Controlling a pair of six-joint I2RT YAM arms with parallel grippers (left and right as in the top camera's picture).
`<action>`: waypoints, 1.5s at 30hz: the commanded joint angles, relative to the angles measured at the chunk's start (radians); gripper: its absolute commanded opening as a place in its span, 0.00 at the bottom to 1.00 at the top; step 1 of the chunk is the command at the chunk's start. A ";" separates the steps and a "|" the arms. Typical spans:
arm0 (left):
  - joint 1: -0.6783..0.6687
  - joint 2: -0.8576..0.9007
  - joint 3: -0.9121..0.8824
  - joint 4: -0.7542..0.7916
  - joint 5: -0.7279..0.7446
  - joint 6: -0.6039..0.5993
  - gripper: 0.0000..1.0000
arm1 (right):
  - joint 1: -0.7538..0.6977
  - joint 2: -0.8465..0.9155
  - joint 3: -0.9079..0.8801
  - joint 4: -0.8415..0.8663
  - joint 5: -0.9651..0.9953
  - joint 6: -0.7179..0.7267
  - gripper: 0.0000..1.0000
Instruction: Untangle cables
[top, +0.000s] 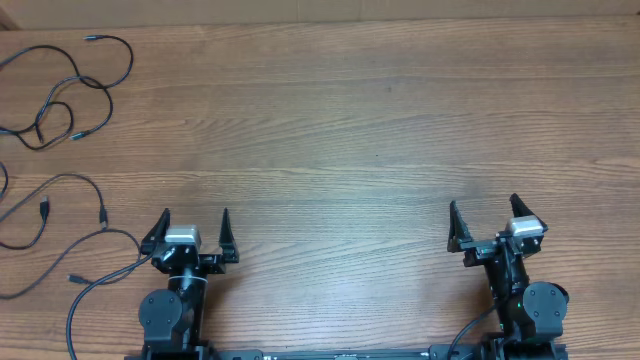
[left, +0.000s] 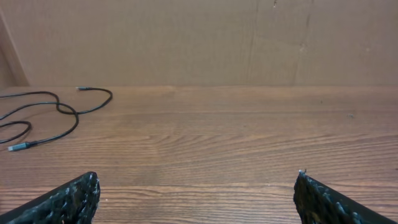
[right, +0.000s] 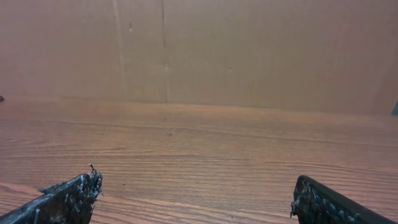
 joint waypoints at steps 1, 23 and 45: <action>0.003 -0.010 -0.004 0.000 -0.006 0.041 1.00 | -0.002 -0.010 -0.010 0.003 0.009 -0.001 1.00; 0.003 -0.008 -0.004 0.000 -0.006 0.041 1.00 | -0.002 -0.010 -0.010 0.003 0.009 -0.001 1.00; 0.003 -0.008 -0.004 0.000 -0.006 0.041 1.00 | -0.003 -0.010 -0.010 -0.001 0.019 0.046 1.00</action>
